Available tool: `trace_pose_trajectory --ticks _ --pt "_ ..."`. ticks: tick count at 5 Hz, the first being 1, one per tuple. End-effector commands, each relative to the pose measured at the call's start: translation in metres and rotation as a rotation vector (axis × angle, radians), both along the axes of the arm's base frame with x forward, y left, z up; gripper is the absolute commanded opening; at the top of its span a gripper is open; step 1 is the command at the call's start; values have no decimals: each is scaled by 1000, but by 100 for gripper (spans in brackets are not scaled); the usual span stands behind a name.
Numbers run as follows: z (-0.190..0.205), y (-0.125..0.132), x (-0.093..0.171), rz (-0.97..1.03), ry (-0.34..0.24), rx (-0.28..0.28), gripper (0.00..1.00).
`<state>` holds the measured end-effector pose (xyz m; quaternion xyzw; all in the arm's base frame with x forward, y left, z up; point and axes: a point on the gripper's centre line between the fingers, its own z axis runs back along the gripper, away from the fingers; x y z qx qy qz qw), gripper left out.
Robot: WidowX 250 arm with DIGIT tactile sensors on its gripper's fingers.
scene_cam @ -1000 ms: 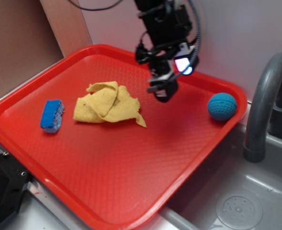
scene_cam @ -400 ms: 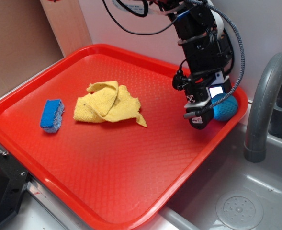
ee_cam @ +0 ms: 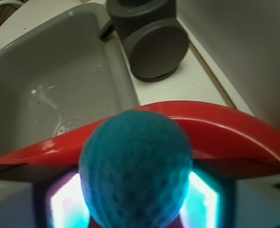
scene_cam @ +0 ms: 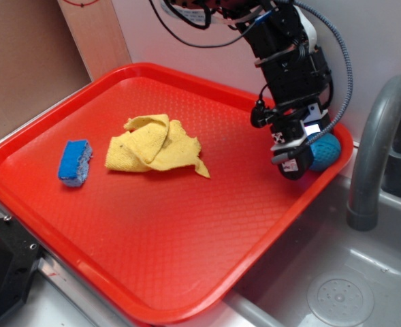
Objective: Grab the blue ball.
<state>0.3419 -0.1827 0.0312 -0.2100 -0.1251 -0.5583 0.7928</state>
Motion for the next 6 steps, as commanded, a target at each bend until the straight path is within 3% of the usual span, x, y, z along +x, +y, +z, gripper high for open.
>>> trace_pose_trajectory --ticks 1,2,3,5,6 --pt "15 -21 -2 85 -64 42 0" --pt "51 9 -31 318 9 296 0" --pt "91 40 -66 565 35 518 0" --pt "139 98 -110 1058 150 502 0" --pt "170 111 -125 1277 142 412 0"
